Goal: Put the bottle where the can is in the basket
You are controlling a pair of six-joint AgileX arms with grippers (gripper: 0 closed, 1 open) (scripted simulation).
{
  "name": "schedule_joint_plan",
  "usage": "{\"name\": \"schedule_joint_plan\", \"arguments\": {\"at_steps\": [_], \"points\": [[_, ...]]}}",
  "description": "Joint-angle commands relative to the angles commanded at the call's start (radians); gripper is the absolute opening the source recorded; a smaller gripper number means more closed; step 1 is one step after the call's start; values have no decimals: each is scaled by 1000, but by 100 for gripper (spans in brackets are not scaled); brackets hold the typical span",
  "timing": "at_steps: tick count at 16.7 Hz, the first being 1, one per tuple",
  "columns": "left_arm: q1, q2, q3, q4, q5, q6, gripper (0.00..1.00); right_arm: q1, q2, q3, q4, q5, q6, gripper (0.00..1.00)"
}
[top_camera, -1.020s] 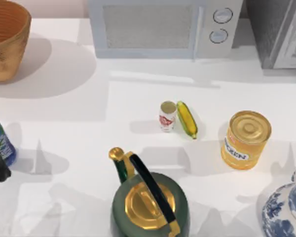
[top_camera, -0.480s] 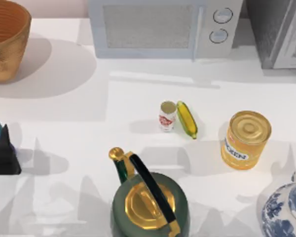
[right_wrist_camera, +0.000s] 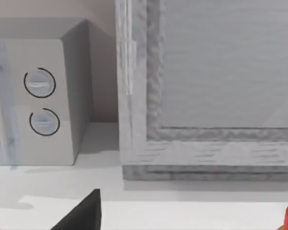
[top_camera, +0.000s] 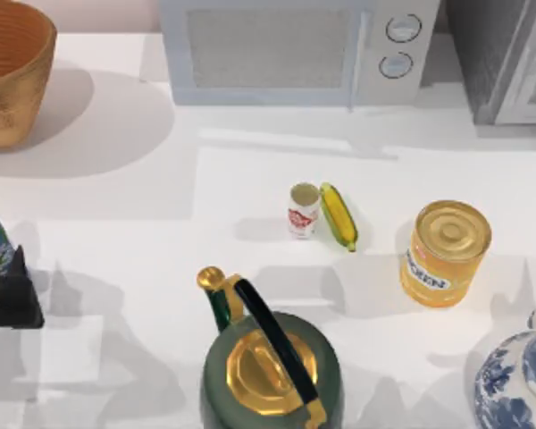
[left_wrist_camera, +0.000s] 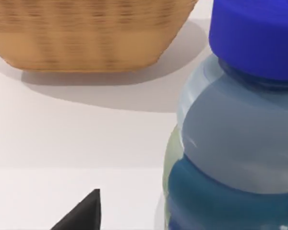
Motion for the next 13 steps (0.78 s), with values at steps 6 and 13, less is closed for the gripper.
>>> {"name": "schedule_joint_plan", "arguments": {"at_steps": [6, 13], "points": [[7, 65, -5, 64, 9, 4, 100, 0, 0, 0, 0, 0, 0, 100], [-19, 143, 84, 56, -13, -6, 100, 0, 0, 0, 0, 0, 0, 100]]}}
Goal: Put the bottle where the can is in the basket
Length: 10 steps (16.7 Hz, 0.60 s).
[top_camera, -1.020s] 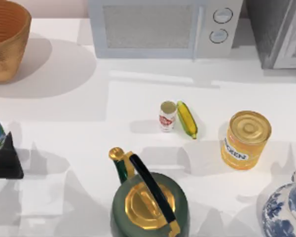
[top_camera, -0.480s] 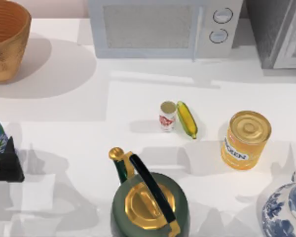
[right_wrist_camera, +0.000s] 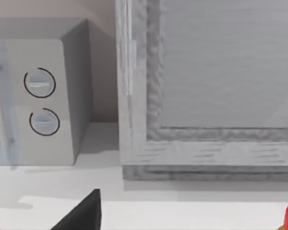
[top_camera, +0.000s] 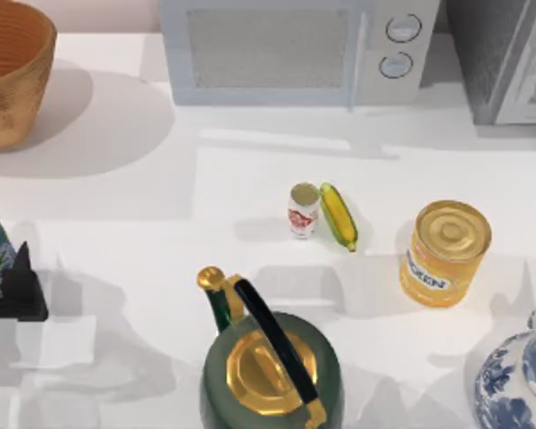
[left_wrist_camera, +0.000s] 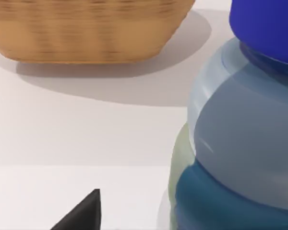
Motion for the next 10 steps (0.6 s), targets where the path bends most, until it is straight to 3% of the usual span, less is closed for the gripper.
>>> {"name": "schedule_joint_plan", "arguments": {"at_steps": [10], "points": [[-28, 233, 130, 102, -24, -5, 100, 0, 0, 0, 0, 0, 0, 100]]}}
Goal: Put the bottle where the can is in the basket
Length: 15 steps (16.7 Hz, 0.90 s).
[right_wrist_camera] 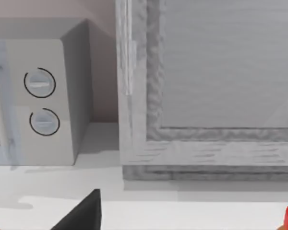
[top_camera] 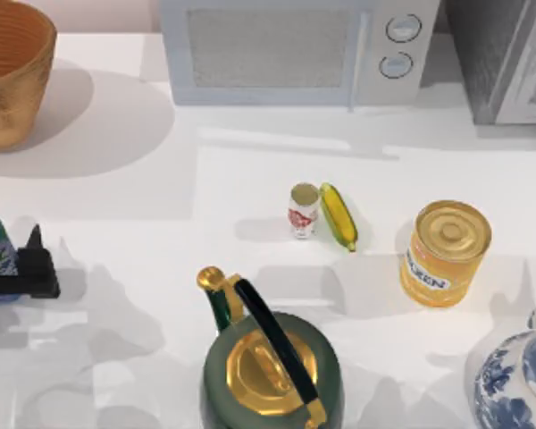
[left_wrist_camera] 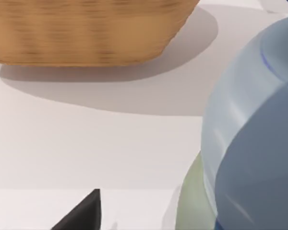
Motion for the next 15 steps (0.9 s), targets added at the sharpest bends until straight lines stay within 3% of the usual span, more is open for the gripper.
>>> {"name": "schedule_joint_plan", "arguments": {"at_steps": [2, 15], "points": [[0, 0, 0, 0, 0, 0, 100, 0, 0, 0, 0, 0, 0, 100], [0, 0, 0, 0, 0, 0, 2, 0, 0, 0, 0, 0, 0, 100]]}}
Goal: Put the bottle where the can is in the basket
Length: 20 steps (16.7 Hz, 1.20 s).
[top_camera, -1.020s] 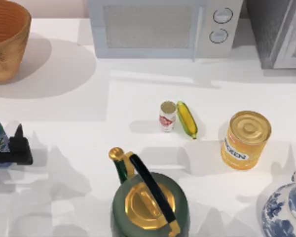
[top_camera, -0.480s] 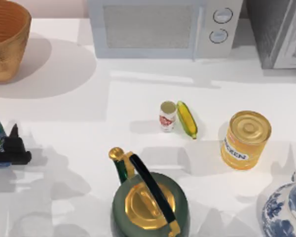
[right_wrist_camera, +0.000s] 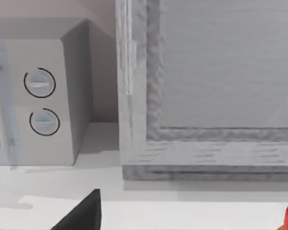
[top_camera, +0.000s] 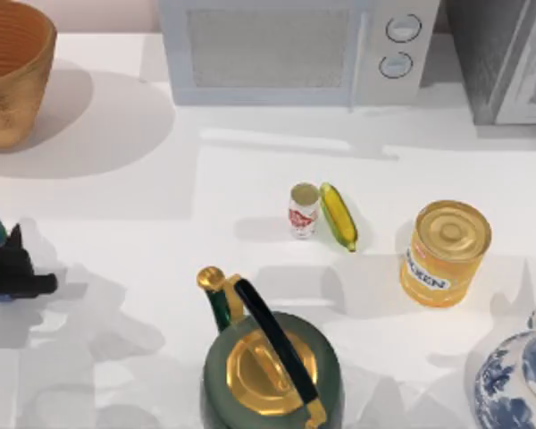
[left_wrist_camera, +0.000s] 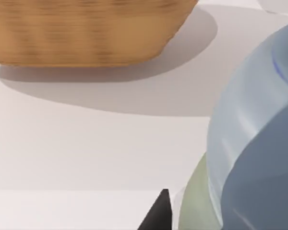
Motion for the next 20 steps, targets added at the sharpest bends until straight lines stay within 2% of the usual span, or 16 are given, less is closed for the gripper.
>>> {"name": "schedule_joint_plan", "arguments": {"at_steps": [12, 16, 20], "points": [[-12, -30, 30, -34, 18, -8, 0, 0, 0, 0, 0, 0, 0, 100], [-48, -142, 215, -226, 89, -40, 0, 0, 0, 0, 0, 0, 0, 100], [-62, -241, 509, -574, 169, -67, 0, 0, 0, 0, 0, 0, 0, 100]]}}
